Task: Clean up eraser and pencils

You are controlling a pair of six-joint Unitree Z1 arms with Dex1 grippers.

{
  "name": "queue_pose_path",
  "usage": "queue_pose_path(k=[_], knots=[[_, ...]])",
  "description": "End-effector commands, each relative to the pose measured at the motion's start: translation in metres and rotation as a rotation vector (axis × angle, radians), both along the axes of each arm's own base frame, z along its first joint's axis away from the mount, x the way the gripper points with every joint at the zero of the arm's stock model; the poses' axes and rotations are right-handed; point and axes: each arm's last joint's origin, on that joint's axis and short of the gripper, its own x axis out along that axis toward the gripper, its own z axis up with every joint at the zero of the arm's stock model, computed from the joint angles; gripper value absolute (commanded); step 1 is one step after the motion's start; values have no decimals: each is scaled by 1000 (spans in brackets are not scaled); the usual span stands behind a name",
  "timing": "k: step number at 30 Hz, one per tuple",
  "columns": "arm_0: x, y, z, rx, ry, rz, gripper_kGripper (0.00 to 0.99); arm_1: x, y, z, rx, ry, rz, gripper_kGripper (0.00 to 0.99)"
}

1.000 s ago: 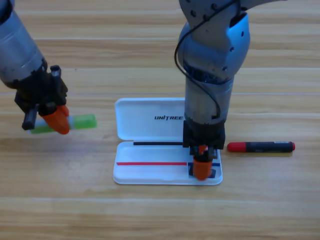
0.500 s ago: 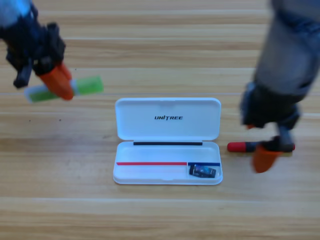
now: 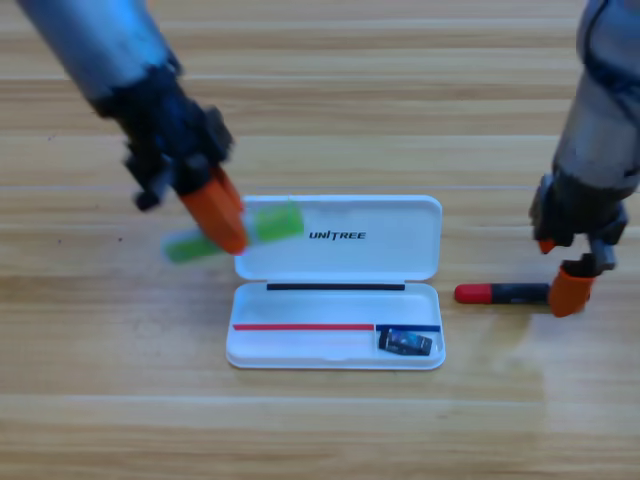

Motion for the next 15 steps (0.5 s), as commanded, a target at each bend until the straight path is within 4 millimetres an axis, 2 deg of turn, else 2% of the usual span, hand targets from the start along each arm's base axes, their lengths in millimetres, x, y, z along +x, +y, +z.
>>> queue_pose_path(k=[1,3,7,8,14,15], knots=[[17,-23,-46,37,92,-41,0,30,5,-43,-6,70,-9,824],[20,-26,-49,44,80,-40,0,35,9,-48,1,75,-7,821],[22,-33,-50,74,21,-36,0,40,14,-57,4,84,13,735],[22,-34,-51,82,8,-35,0,41,14,-59,2,88,19,667],[15,-50,-57,115,-44,-36,0,38,12,-62,-10,100,44,61],[13,-53,-58,117,-51,-38,0,37,11,-61,-10,100,47,0]])
